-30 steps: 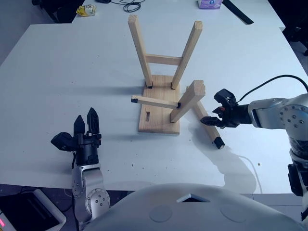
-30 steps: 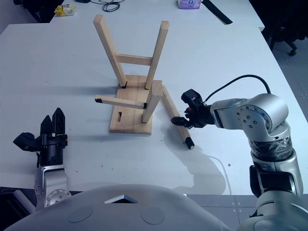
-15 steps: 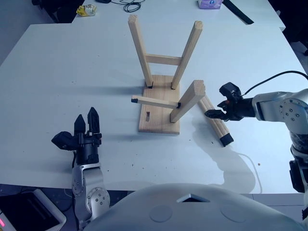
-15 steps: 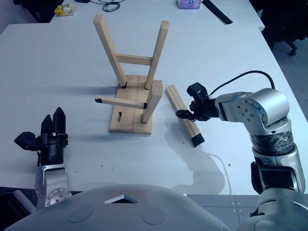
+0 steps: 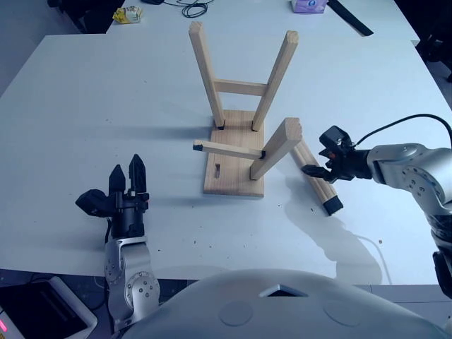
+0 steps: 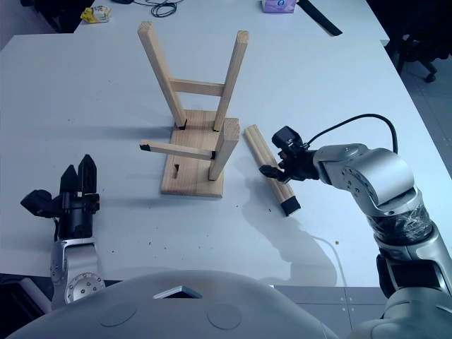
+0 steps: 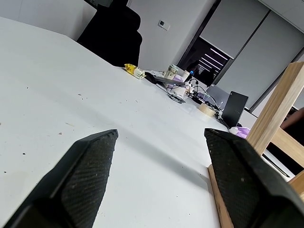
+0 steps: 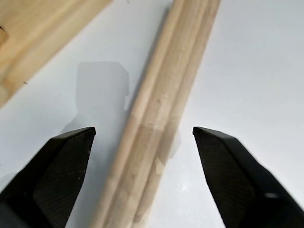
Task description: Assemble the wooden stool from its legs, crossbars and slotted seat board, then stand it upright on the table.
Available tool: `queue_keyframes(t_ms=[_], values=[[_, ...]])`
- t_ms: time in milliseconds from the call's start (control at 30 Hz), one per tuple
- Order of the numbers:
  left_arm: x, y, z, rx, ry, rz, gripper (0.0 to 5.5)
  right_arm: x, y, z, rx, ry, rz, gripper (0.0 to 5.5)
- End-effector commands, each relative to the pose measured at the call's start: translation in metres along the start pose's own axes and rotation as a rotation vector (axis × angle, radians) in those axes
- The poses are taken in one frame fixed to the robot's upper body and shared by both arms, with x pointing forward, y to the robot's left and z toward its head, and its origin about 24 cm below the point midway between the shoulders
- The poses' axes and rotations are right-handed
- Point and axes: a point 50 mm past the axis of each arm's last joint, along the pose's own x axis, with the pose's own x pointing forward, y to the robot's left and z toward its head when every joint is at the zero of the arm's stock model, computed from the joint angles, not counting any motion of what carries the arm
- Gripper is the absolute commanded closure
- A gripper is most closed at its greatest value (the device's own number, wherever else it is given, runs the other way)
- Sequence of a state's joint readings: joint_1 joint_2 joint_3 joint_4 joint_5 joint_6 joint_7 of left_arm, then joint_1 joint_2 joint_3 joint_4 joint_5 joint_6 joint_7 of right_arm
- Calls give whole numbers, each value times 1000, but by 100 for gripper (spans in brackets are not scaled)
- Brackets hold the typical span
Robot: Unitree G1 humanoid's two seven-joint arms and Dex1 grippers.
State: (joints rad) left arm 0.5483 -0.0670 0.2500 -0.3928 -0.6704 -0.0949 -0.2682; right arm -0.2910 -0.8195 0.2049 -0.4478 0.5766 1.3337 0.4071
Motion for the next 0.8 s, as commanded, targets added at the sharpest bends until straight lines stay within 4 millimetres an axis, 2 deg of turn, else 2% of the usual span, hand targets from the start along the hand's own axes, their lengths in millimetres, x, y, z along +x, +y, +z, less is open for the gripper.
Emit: queue_keyframes(t_ms=[33, 333, 633, 800], values=[[2, 1, -1, 7, 17, -5, 212, 0, 2, -13, -23, 28, -24, 170], [2, 0, 2, 12, 0, -1, 212, -11, 6, -32, -48, 86, -13, 170], [5, -2, 7, 17, -17, -9, 212, -15, 5, -41, -68, 103, -37, 170], [7, -4, 5, 12, -25, -9, 212, -11, 1, -54, -50, 145, -60, 170]])
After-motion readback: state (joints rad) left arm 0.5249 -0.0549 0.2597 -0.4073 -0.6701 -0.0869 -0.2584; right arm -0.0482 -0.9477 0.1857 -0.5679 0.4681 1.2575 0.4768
